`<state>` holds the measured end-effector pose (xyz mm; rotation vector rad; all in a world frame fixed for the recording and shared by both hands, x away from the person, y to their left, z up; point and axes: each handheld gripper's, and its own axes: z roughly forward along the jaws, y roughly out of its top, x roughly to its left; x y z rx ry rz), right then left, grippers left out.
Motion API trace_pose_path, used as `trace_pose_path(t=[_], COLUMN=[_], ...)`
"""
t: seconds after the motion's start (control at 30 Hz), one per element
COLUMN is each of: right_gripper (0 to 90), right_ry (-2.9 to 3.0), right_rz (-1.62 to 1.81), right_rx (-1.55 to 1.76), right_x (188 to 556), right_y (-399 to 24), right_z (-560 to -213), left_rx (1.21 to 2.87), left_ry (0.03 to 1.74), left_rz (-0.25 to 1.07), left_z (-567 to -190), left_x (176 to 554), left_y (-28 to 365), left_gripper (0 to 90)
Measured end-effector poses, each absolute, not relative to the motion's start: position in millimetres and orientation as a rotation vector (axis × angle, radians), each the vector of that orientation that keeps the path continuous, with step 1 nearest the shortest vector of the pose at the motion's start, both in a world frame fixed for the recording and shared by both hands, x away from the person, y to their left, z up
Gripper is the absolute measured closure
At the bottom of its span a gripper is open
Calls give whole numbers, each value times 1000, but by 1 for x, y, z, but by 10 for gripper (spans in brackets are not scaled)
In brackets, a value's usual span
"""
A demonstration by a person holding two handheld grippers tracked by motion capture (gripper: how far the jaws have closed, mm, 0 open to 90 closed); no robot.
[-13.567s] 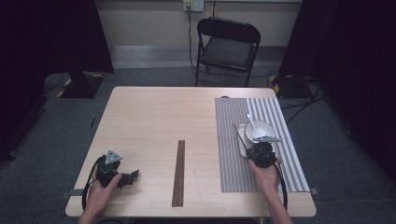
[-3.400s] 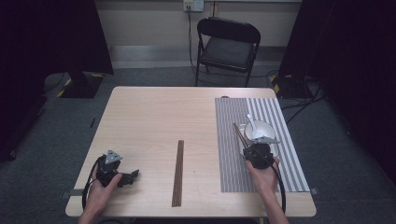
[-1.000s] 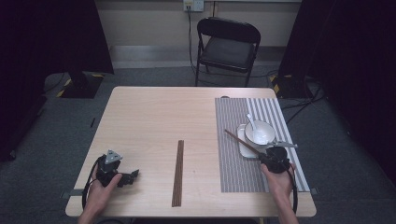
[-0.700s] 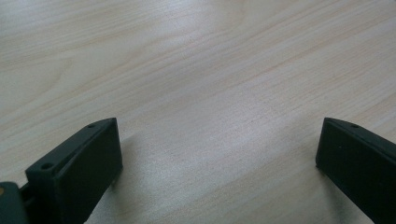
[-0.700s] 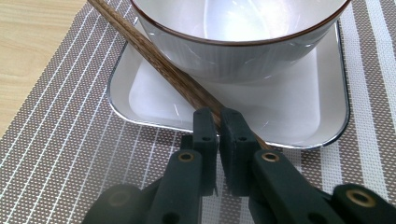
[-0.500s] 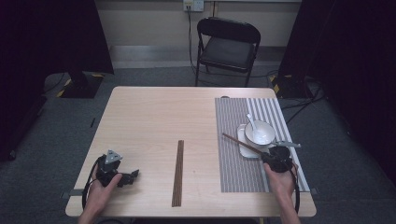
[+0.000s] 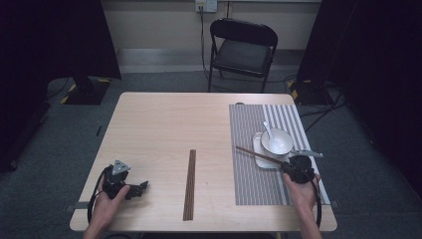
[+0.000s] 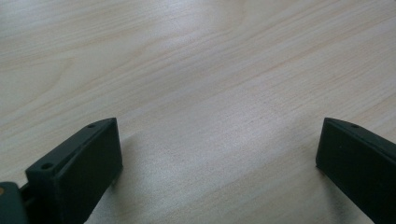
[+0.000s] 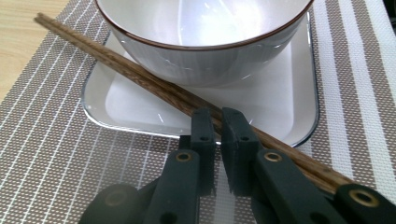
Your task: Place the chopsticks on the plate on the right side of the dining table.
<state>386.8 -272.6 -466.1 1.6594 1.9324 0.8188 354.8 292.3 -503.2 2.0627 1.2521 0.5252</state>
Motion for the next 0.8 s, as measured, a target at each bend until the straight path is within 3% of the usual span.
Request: trace_pose_path(t=[0.8], right_gripper=[822], right_ry=[1901], right_rz=[808], right_rx=[1684], right_x=[390], right_y=[-283], right_z=[-467], left_rx=[2061], left_ry=[1254], left_rz=[525], left_z=[-503], left_x=[355], left_y=[292], left_gripper=[0])
